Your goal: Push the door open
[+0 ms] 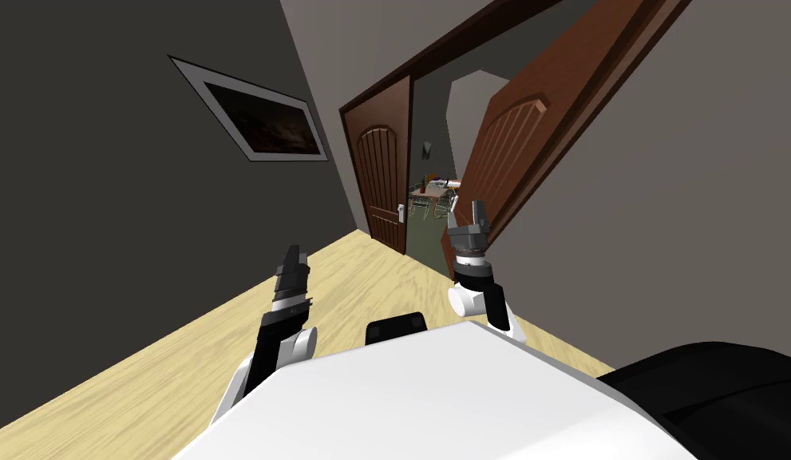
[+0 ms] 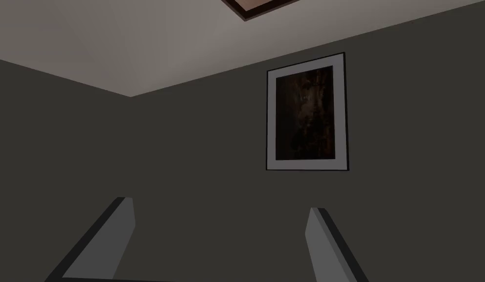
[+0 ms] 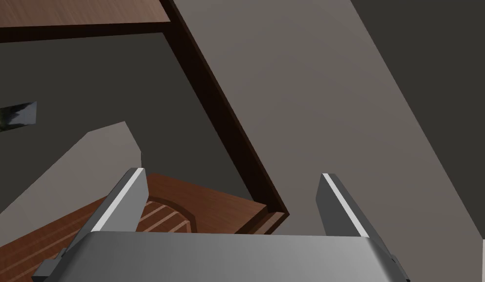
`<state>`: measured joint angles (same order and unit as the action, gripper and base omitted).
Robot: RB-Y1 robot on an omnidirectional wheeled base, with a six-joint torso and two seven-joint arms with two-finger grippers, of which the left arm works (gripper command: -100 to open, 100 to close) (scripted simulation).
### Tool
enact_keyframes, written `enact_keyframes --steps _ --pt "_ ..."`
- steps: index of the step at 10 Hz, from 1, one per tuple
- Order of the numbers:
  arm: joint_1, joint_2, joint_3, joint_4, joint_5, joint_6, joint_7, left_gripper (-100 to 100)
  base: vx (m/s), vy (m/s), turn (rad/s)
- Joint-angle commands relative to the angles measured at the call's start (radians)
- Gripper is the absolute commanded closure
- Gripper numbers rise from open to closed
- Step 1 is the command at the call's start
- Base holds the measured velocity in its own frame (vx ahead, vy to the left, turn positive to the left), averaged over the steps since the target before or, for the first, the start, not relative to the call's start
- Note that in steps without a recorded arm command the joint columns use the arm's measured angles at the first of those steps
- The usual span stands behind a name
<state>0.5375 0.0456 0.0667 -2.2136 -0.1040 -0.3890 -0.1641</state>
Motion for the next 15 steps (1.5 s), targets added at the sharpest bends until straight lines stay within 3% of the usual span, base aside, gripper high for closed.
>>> enact_keyframes --steps 1,5,8,15 --pt "-0.019 0.006 -0.009 0.029 0.009 0.000 -0.001 -100 0.136 -0.022 -0.056" --pt "-0.065 0.016 -0.030 0.099 0.031 -0.001 -0.003 -100 0.107 0.025 -0.065" --pt "-0.119 0.026 -0.056 0.180 0.057 -0.002 -0.005 -100 0.127 0.036 -0.081" --pt "-0.213 0.037 -0.099 0.322 0.101 -0.003 -0.009 -100 0.097 0.023 -0.070"
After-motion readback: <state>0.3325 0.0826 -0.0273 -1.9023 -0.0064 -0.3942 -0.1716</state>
